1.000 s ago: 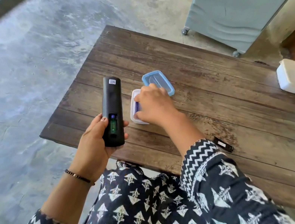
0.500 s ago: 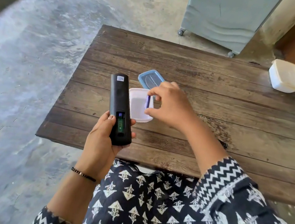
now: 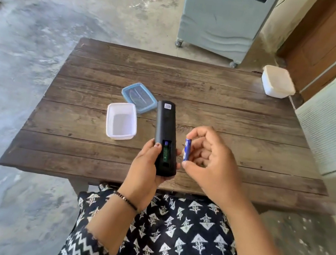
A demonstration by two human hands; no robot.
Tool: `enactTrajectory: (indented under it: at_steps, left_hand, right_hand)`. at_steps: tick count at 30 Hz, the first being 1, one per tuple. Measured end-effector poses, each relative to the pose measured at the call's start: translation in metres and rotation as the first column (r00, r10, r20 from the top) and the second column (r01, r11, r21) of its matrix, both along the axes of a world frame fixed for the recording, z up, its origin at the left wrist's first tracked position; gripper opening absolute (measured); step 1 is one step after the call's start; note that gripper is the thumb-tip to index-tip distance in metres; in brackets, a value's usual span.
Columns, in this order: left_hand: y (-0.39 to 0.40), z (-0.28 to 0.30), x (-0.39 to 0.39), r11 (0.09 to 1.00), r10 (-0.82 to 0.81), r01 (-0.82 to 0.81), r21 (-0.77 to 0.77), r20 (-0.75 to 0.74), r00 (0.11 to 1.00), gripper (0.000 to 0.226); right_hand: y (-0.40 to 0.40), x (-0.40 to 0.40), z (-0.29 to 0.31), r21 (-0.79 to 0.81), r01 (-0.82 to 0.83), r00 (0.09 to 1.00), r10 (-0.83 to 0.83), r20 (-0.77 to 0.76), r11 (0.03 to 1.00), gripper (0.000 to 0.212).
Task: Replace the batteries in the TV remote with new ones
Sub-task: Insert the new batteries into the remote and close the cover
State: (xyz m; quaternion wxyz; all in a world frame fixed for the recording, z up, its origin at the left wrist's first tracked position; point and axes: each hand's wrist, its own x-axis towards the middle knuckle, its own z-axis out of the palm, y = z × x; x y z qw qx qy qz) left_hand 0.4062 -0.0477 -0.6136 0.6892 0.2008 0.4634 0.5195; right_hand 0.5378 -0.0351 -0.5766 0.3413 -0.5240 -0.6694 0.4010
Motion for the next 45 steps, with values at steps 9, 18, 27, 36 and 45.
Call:
enactTrajectory:
  at_steps: [9, 18, 27, 36, 45]
  left_hand:
    - [0.001, -0.003, 0.010, 0.999, -0.034, 0.035, -0.002, 0.033, 0.999, 0.023]
    - [0.001, -0.009, 0.008, 0.999, -0.035, 0.035, -0.008, 0.003, 0.999, 0.026]
    - [-0.002, -0.015, 0.007, 1.000, -0.023, 0.025, -0.018, 0.081, 0.996, 0.024]
    - [0.005, -0.016, 0.004, 1.000, 0.022, -0.020, -0.017, 0.119, 0.993, 0.028]
    - [0.008, -0.018, 0.003, 0.996, 0.059, -0.049, -0.069, 0.163, 0.985, 0.028]
  right_hand:
    - [-0.002, -0.004, -0.006, -0.075, 0.152, 0.928, -0.169, -0.332, 0.985, 0.023]
    - [-0.011, -0.009, -0.031, 0.267, 0.163, 0.987, -0.158, -0.037, 0.950, 0.012]
    - [-0.026, -0.015, -0.046, 0.634, -0.066, 0.949, -0.148, 0.278, 0.770, 0.004]
    - [-0.028, -0.018, -0.051, 0.608, -0.096, 0.936, -0.136, 0.323, 0.788, 0.005]
    - [-0.025, -0.024, -0.052, 0.525, -0.096, 0.935, -0.105, 0.339, 0.846, 0.011]
